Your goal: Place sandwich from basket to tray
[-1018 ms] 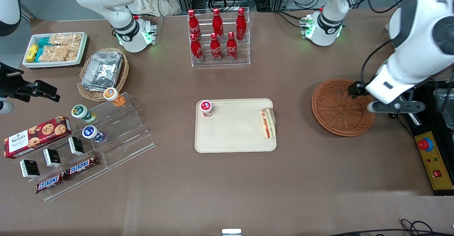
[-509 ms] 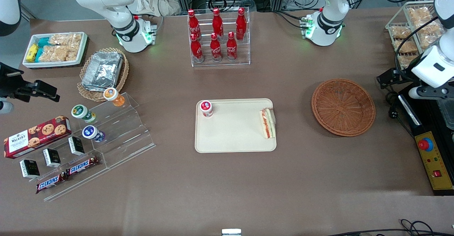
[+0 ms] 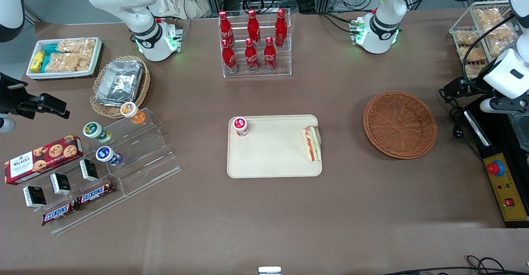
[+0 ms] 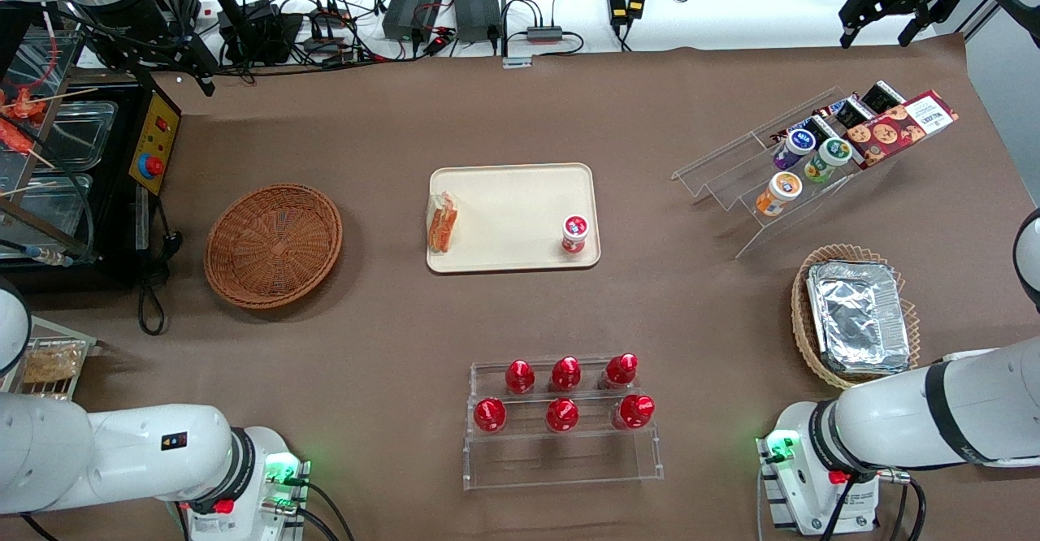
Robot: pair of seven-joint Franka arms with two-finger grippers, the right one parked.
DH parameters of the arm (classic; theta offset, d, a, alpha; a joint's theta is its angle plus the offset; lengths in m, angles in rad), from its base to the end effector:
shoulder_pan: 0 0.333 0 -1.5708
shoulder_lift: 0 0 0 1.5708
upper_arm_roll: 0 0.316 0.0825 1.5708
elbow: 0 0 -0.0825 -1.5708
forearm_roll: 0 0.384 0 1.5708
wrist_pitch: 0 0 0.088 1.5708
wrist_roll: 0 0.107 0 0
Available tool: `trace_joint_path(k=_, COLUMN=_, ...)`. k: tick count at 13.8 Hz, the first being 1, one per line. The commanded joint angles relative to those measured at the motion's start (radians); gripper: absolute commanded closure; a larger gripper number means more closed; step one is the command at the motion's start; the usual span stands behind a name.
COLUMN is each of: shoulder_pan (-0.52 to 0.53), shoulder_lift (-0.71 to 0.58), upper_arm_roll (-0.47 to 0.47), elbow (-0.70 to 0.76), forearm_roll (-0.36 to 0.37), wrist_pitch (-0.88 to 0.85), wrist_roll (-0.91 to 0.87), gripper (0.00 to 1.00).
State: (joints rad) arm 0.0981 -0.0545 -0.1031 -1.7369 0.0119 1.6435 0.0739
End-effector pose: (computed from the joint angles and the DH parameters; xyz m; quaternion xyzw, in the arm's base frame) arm 0.5398 -0.0028 0.5818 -0.9990 0.0398 0.0199 0.0080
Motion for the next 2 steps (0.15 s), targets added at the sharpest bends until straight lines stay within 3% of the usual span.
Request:
trace_joint_path(k=1, shoulder_pan=-0.003, shoulder_lift=0.015, upper_arm_roll=0.005, elbow=0.031, forearm_roll=-0.015, wrist_pitch=-0.016, wrist_roll=0.001, gripper=0.0)
trace_joint_path(k=2, shoulder_pan=-0.003, shoulder_lift=0.016, upper_arm_roll=0.005, elbow=0.034, forearm_roll=-0.015, wrist_pitch=-0.016, wrist_roll=0.001, gripper=0.0)
